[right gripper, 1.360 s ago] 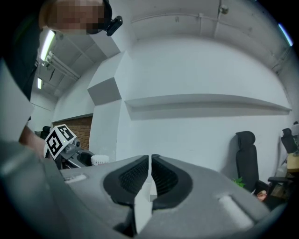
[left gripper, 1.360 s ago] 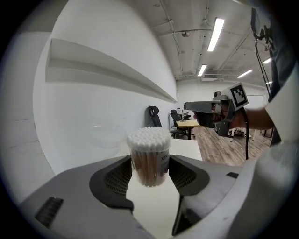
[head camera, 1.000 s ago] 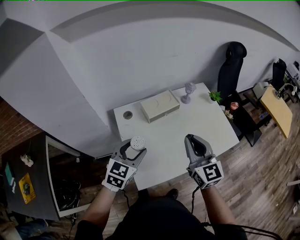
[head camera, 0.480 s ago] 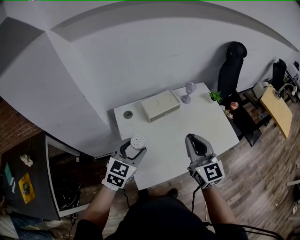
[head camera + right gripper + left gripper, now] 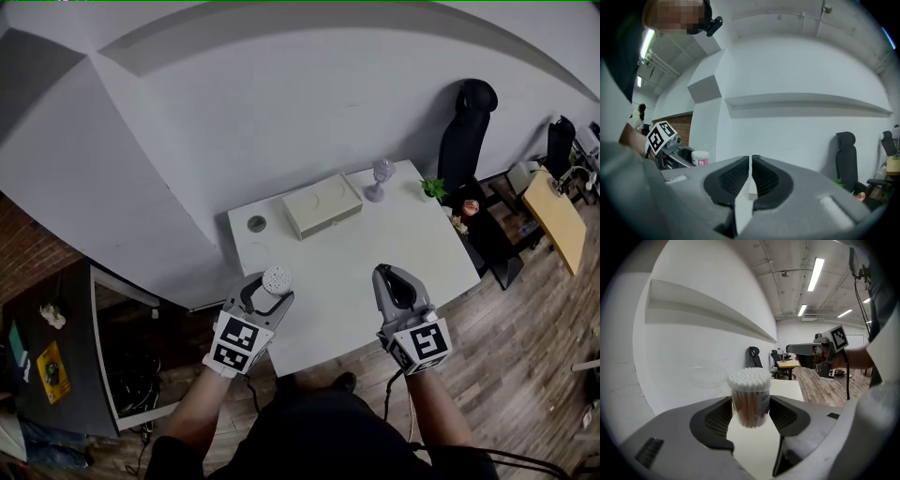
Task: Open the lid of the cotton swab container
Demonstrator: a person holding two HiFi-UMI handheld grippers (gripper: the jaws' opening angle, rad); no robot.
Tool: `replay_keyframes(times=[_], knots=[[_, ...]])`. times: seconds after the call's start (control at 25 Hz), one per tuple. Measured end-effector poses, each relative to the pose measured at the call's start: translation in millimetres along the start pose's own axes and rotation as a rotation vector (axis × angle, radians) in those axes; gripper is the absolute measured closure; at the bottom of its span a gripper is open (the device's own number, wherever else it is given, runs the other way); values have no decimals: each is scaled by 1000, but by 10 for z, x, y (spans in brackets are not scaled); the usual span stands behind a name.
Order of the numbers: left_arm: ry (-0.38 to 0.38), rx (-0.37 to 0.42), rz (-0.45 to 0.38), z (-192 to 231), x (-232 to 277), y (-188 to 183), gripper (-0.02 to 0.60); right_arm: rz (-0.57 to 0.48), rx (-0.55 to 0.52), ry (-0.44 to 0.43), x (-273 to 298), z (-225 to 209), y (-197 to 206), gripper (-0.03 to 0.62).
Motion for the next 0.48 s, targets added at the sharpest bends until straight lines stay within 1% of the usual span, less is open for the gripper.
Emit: replay_keyframes(times=[0.2,0.48], knots=[[-6,11,0,27,2,7,337,-12,14,-3,15,-3,-6,577],[-1,-1,-2,32,17,4,337,-10,8,-5,34,4,-22,580]])
Point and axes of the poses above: the fingertips, and each gripper's own axes: x forward along the fingers, z to its left, y out of its underside, the point moved 9 cm from there along -x, backward along the fingers, and after that the axes turned 1 degree about -z, right-handed, at the moved point
